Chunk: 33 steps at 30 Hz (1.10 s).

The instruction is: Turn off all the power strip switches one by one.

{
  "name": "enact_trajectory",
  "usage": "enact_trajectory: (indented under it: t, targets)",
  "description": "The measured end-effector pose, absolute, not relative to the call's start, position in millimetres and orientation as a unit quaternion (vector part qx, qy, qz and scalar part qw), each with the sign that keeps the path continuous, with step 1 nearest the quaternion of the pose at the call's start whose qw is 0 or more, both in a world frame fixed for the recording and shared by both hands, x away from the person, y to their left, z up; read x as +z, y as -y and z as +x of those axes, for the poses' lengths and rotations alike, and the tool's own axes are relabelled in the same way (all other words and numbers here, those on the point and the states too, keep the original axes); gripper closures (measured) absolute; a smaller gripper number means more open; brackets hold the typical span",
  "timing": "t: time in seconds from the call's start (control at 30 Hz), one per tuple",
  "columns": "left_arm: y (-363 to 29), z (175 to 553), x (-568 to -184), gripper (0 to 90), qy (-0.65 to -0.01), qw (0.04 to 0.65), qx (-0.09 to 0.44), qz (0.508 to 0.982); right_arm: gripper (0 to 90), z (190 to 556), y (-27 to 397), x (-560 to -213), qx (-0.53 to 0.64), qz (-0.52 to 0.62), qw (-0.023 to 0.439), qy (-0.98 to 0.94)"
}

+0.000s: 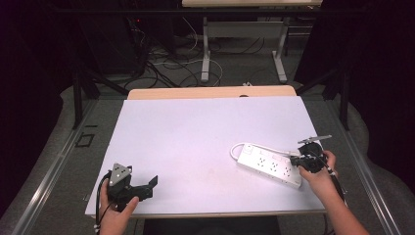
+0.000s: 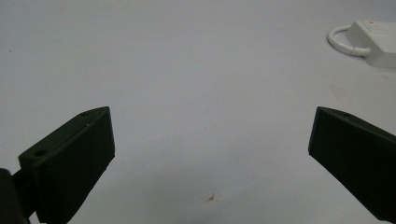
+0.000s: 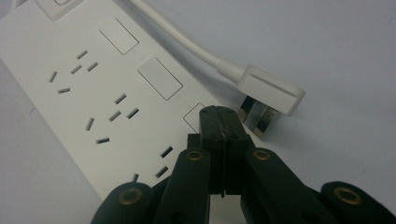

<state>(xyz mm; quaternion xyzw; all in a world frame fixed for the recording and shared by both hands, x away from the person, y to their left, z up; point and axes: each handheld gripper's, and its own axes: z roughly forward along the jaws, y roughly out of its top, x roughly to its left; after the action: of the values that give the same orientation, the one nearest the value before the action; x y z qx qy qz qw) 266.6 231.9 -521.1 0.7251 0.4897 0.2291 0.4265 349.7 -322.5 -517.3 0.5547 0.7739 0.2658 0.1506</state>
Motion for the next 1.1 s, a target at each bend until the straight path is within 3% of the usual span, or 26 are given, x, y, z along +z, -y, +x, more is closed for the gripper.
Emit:
enact_trajectory:
  t: [0.87,1.1]
  targets:
    - [-231,266,-521,0.4,-0.49,0.421,0.231,0.728,90.0,338,319,-521,0.303,0.56,0.153,-0.756]
    - [-231,266,-522,0.4,-0.49,0.421,0.231,0.727,83.2,331,303,-517,0.32,0.538,0.155,-0.764]
